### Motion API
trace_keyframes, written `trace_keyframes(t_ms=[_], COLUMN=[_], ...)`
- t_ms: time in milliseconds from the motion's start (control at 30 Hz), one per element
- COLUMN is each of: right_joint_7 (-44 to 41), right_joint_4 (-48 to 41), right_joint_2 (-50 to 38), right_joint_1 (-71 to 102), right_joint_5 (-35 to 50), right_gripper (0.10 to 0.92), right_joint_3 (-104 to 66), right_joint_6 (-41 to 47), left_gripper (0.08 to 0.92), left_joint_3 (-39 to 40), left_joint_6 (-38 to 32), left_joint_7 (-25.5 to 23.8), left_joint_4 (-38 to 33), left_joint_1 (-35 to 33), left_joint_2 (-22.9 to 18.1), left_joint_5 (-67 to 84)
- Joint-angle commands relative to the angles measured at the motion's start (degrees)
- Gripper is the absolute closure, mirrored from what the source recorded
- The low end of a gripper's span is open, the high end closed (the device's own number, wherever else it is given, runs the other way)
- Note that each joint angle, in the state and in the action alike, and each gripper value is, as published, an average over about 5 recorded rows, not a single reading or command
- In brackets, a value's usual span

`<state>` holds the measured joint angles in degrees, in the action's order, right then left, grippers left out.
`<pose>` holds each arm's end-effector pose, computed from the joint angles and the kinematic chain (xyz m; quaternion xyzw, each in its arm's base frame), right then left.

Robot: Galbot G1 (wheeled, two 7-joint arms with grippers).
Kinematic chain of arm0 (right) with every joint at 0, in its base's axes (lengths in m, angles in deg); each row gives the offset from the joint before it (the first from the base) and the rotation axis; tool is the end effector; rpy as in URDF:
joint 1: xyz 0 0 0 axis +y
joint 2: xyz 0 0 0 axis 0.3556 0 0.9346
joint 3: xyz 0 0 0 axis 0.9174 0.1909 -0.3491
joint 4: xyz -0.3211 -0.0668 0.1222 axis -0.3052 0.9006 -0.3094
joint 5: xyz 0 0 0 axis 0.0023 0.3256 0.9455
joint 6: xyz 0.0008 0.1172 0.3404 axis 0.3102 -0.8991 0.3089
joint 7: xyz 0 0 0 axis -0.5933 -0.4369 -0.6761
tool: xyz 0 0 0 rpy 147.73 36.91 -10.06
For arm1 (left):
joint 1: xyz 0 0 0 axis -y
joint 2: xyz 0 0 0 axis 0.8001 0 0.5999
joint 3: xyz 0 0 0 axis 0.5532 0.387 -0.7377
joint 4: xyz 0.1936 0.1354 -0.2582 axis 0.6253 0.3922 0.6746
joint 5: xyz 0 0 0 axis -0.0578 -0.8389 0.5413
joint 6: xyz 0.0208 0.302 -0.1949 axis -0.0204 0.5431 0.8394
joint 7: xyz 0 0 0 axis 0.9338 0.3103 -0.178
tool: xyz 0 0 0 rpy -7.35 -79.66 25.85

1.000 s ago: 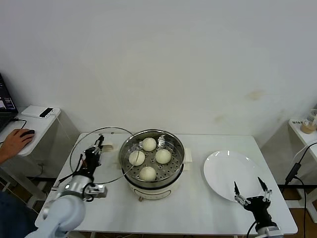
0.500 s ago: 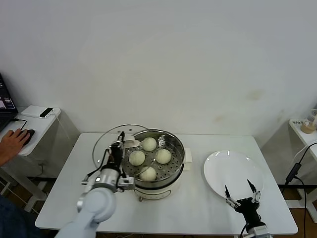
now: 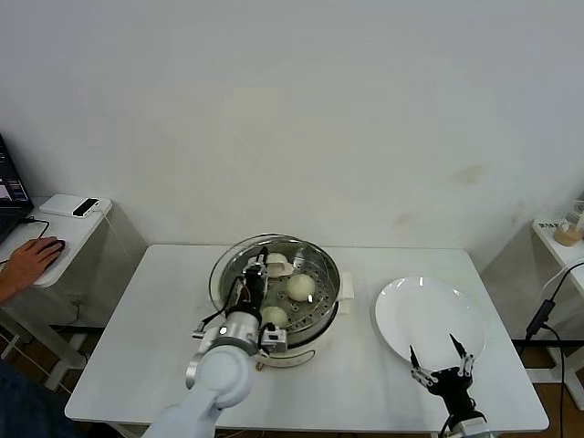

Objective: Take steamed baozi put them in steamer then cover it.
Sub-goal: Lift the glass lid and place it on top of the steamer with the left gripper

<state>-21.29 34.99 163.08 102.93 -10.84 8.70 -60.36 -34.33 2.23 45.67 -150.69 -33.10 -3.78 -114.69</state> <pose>0.1509 -0.1095 -0.3646 0.0257 -0.9785 0.1933 0.0668 0.3091 -0.0884 -0.2519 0.0630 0.7200 0.6898 0.0430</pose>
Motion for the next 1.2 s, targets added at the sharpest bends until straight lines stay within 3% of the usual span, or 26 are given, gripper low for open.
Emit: trace_keyframes(t_ms=[33, 1200], right_joint_7=[0.0, -0.18], right_joint_4=[-0.23, -0.45], right_joint_2=[0.2, -0.11], right_joint_1=[0.06, 0.53], right_joint_5=[-0.64, -1.1], right_gripper=[0.203, 0.203], right_joint_3=[0.34, 0.24], right_joint_6=[-0.05, -0.49], left_gripper=[0.861, 0.861], left_joint_3=[2.24, 1.42], left_joint_6=[0.15, -1.59], left_joint_7=[-0.65, 0.9], left_joint_4=[1.27, 4.31], left_joint_1=[1.6, 0.49], left_joint_2=[-2.57, -3.57], left_joint_5=[-1.93, -3.03])
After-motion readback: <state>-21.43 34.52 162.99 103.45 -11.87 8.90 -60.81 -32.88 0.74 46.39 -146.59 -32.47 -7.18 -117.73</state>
